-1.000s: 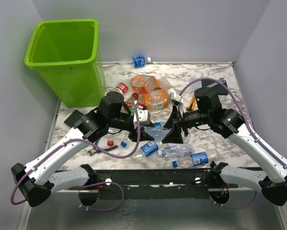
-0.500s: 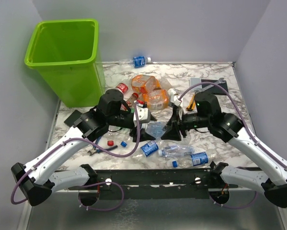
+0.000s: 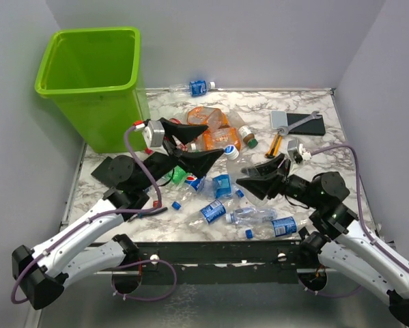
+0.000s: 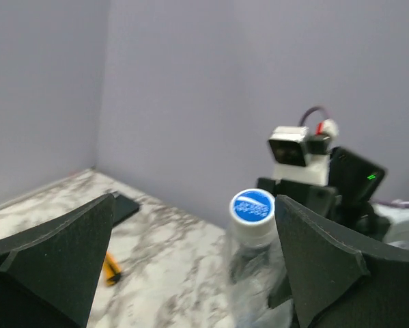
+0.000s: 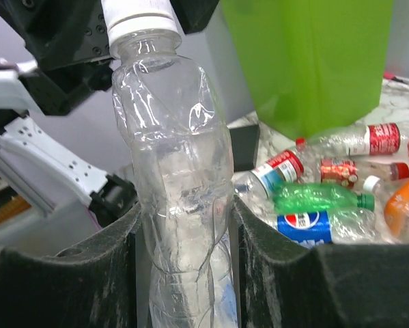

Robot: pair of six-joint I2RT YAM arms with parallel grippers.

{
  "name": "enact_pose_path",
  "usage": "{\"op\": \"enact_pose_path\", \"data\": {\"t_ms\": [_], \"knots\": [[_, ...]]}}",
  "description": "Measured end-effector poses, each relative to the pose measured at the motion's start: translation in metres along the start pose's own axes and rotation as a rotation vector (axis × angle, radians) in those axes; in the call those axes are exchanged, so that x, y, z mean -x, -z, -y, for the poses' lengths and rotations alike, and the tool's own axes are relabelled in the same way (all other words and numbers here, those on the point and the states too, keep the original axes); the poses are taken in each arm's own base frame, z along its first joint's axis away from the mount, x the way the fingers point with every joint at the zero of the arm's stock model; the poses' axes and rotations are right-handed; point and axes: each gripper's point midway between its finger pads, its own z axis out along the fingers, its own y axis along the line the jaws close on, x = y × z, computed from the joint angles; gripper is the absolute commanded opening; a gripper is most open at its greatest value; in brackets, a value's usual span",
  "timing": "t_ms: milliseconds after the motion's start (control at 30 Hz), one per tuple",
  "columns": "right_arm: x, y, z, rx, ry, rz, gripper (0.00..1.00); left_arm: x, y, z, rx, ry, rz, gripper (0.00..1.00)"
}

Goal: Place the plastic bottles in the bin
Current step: Place the plastic bottle in the trash bin.

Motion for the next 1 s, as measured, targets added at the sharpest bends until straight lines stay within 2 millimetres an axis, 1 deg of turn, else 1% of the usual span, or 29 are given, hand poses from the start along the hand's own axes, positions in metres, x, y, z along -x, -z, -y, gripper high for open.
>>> {"op": "enact_pose_path", "data": {"t_ms": [33,133,200,300,400,567,633,667,733,833,900,933,967,1000], "knots": [[0.002,-0.001,0.000,0.004,-0.014,0.025,0.22,0.004,-0.005,0.004,-0.018,0.055,0.025,0.99],[0.011,-0.003,-0.001,0.010,-0.044,0.095,0.22,0.006,-0.024,0.019,-0.108,0.202,0.045,0.99],[0.022,-0.003,-0.004,0.024,-0.049,0.148,0.22,0.000,-0.035,0.029,-0.181,0.297,0.023,0.98],[0.038,-0.003,-0.010,0.048,-0.059,0.221,0.22,-0.009,-0.041,0.038,-0.239,0.382,-0.015,0.93],[0.045,-0.004,-0.013,0.072,-0.077,0.267,0.21,-0.011,-0.040,0.044,-0.272,0.413,-0.026,0.85],[0.044,-0.009,-0.011,0.086,-0.115,0.281,0.22,-0.010,-0.041,0.055,-0.326,0.424,-0.032,0.80],[0.039,-0.013,-0.009,0.081,-0.131,0.268,0.22,-0.013,-0.043,0.060,-0.345,0.428,-0.042,0.75],[0.038,-0.014,-0.008,0.078,-0.135,0.263,0.22,-0.014,-0.044,0.062,-0.350,0.429,-0.046,0.72],[0.036,-0.015,-0.007,0.078,-0.140,0.259,0.22,-0.019,-0.045,0.064,-0.358,0.427,-0.055,0.62],[0.036,-0.015,-0.008,0.082,-0.141,0.256,0.23,-0.023,-0.046,0.063,-0.354,0.415,-0.060,0.51],[0.035,-0.015,-0.008,0.083,-0.142,0.251,0.26,-0.027,-0.048,0.061,-0.351,0.410,-0.064,0.46],[0.035,-0.015,-0.008,0.080,-0.143,0.247,0.30,-0.028,-0.049,0.061,-0.351,0.405,-0.064,0.43],[0.034,-0.015,-0.007,0.077,-0.144,0.244,0.36,-0.028,-0.049,0.060,-0.349,0.401,-0.062,0.40],[0.034,-0.015,-0.007,0.075,-0.145,0.239,0.45,-0.028,-0.050,0.060,-0.348,0.398,-0.060,0.37]]}}
